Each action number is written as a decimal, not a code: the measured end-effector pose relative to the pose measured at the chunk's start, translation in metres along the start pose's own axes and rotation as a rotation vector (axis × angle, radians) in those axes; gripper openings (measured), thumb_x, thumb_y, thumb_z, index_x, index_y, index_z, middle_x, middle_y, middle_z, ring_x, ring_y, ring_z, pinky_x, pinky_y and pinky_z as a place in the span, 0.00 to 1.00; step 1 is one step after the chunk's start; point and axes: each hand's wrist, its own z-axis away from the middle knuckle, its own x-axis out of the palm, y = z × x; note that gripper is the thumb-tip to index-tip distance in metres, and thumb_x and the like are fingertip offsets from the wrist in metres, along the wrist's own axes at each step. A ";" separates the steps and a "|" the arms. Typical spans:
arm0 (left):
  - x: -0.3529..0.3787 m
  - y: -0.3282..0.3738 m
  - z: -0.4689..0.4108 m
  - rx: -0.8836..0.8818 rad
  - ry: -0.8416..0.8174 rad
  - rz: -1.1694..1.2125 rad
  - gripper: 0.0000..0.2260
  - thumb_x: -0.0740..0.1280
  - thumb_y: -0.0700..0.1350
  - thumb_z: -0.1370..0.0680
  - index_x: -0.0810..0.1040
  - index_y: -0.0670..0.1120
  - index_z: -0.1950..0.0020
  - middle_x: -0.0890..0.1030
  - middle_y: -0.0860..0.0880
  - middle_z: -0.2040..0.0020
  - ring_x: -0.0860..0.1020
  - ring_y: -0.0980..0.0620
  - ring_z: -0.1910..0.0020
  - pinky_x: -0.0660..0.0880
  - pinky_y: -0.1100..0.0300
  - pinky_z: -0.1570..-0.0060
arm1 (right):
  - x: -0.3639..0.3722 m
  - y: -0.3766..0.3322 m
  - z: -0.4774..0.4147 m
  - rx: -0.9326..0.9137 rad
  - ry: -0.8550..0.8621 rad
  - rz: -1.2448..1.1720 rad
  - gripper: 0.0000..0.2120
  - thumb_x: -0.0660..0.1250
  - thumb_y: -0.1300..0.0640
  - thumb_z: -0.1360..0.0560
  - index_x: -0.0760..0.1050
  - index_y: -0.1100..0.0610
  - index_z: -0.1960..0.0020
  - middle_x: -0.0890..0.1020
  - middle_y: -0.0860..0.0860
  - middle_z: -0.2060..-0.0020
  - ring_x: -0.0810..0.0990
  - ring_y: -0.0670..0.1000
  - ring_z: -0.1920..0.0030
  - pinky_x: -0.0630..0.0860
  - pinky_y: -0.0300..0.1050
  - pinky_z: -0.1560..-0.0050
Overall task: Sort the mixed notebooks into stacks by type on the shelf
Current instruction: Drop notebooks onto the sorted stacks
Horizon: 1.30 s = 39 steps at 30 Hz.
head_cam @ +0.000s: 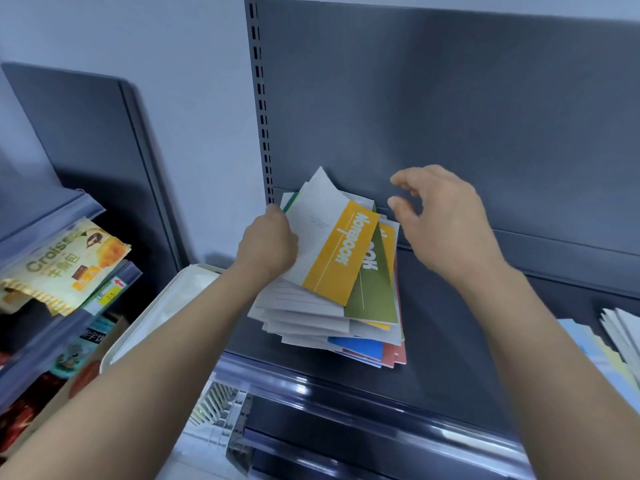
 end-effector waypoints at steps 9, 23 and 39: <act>-0.041 -0.062 -0.012 -0.004 0.217 0.306 0.08 0.55 0.40 0.20 0.64 0.40 0.43 0.72 0.44 0.55 0.72 0.41 0.57 0.68 0.52 0.62 | 0.066 -0.023 -0.005 0.339 -0.303 -0.011 0.11 0.61 0.57 0.24 0.74 0.61 0.44 0.77 0.56 0.51 0.74 0.58 0.51 0.67 0.43 0.56; -0.084 -0.119 -0.004 0.037 0.266 0.384 0.05 0.57 0.40 0.19 0.64 0.41 0.44 0.71 0.47 0.53 0.71 0.45 0.57 0.67 0.54 0.61 | 0.123 -0.070 -0.033 0.686 -0.416 0.156 0.26 0.61 0.39 0.25 0.70 0.59 0.39 0.67 0.61 0.34 0.61 0.62 0.33 0.62 0.55 0.36; -0.088 -0.102 0.004 0.152 0.200 0.503 0.03 0.56 0.42 0.19 0.62 0.43 0.48 0.72 0.49 0.58 0.72 0.49 0.65 0.75 0.50 0.63 | 0.103 -0.054 -0.024 0.871 -0.008 -0.504 0.11 0.59 0.65 0.27 0.71 0.63 0.45 0.77 0.56 0.51 0.78 0.58 0.51 0.78 0.53 0.52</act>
